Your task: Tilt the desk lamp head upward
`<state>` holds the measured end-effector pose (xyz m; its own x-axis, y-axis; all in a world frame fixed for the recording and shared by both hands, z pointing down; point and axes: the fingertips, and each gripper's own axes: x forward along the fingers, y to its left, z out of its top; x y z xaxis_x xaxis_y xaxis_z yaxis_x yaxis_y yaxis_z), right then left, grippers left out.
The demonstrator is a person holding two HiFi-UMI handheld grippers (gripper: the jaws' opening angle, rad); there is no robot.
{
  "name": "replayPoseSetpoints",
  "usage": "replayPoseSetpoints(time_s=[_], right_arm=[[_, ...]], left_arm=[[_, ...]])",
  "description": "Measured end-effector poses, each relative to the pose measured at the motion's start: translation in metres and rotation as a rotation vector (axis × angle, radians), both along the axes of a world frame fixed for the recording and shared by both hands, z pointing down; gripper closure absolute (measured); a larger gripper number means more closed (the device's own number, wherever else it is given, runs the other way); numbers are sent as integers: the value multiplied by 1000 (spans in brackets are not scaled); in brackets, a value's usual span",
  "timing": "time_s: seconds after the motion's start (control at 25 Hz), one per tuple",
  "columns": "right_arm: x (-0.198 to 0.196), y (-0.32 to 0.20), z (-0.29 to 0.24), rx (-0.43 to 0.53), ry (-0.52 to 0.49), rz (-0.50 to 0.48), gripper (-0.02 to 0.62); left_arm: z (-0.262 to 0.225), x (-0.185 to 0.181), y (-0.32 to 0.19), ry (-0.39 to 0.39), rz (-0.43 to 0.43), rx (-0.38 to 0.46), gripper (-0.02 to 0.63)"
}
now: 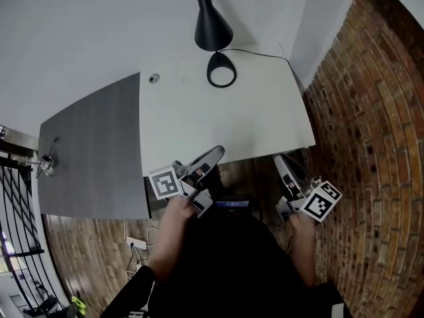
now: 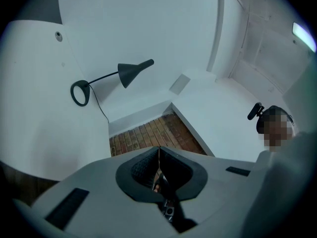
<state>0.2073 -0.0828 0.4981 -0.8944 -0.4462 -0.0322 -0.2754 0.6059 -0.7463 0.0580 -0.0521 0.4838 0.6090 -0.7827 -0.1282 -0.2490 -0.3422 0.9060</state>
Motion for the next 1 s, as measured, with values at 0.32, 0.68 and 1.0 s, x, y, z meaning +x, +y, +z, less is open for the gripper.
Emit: replayPoseSetpoints(time_s=[0.32, 0.68, 1.0], right_arm=[[-27, -37, -21, 38, 28, 26, 580], [-81, -63, -22, 32, 88, -2, 580], [-119, -76, -17, 12, 146, -5, 580]], left_arm=[[-9, -20, -48, 50, 28, 36, 592], [-3, -71, -79, 124, -8, 40, 592], [3, -109, -91, 176, -12, 36, 592]])
